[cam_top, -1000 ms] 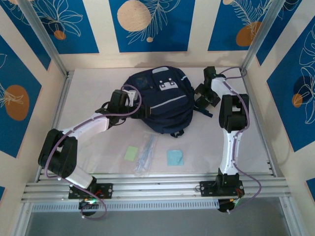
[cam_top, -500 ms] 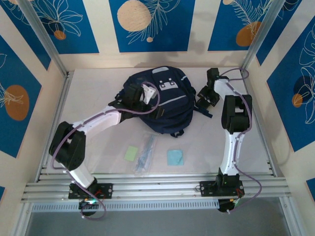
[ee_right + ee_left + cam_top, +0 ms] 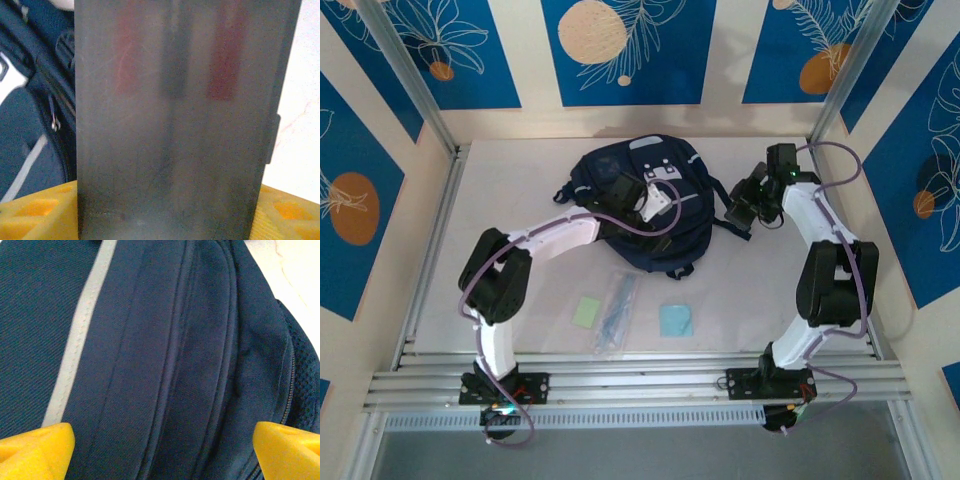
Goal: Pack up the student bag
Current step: Pick up the glasses case from the top-right of the table, then open the student bag at the top-center of the table.
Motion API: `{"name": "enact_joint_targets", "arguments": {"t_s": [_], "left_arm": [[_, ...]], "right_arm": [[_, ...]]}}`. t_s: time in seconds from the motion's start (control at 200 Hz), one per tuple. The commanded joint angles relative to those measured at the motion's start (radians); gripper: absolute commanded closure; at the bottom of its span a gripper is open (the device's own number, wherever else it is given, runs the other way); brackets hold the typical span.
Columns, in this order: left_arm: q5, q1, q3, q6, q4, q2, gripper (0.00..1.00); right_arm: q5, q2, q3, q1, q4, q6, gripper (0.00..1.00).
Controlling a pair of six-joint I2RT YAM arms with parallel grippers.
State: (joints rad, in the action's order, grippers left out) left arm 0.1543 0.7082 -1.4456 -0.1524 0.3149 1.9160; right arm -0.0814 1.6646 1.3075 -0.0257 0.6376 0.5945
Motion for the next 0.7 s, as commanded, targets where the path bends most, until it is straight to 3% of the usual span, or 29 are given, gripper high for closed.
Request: {"name": "enact_joint_targets", "arguments": {"t_s": [0.0,0.165,0.37,0.57,0.63,0.695], "left_arm": [[-0.047,0.014,-0.050,-0.039,0.005,0.040,0.09],[-0.166,0.010,-0.093,-0.036,-0.046,0.123,0.14],[-0.149,-0.017,-0.169,-0.018,0.021,0.247,0.21],[-0.085,-0.041,-0.131,-0.016,0.041,0.272,0.63],[-0.088,-0.044,-0.131,-0.006,0.053,0.275,1.00],[-0.091,-0.046,-0.125,-0.006,0.051,0.265,1.00]], "right_arm": [[0.103,-0.065,-0.074,0.008,-0.024,-0.010,0.46],[0.118,-0.130,-0.141,0.015,-0.025,-0.015,0.48],[0.108,-0.183,-0.168,0.011,-0.027,-0.021,0.49],[0.125,-0.220,-0.181,0.006,-0.045,-0.014,0.51],[0.129,-0.225,-0.182,0.006,-0.046,-0.013,0.52],[0.132,-0.231,-0.182,0.006,-0.047,-0.013,0.52]]}}
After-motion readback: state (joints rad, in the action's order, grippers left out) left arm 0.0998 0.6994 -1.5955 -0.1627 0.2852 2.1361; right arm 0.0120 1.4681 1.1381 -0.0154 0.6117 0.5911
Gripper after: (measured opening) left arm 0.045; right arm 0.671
